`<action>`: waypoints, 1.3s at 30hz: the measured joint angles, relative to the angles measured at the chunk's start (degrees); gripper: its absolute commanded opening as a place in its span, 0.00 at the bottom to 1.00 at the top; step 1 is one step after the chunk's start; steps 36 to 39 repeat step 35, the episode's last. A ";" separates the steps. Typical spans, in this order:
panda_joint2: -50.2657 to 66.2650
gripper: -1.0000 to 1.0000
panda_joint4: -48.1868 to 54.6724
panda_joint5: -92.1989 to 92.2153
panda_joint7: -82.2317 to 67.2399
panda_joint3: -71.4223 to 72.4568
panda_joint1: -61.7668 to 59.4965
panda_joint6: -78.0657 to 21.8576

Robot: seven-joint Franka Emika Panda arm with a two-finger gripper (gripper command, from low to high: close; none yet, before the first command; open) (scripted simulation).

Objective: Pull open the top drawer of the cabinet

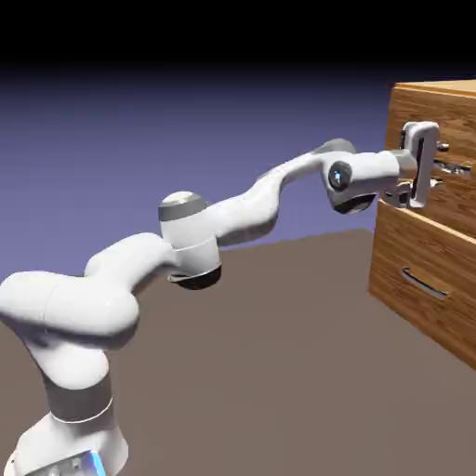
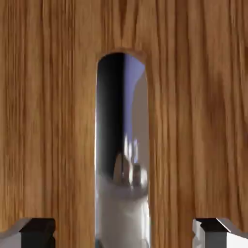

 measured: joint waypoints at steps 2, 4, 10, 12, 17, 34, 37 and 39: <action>-0.50 0.00 -4.15 1.05 -1.31 -0.08 2.51 -1.55; -0.99 0.00 -8.30 1.93 -2.50 -0.13 5.05 -3.08; -2.42 0.00 -20.76 3.70 -5.40 -0.18 12.86 -7.54; -2.87 0.00 -24.91 4.04 -6.20 -0.17 15.55 -8.97; -3.93 0.00 -35.27 4.32 -7.93 -0.13 22.53 -12.33; -6.95 1.00 -66.55 0.87 -10.86 -0.80 47.03 -19.44; -6.95 1.00 -66.55 0.87 -10.86 -0.80 47.03 -19.44; -6.95 1.00 -66.55 0.87 -10.86 -0.80 47.03 -19.44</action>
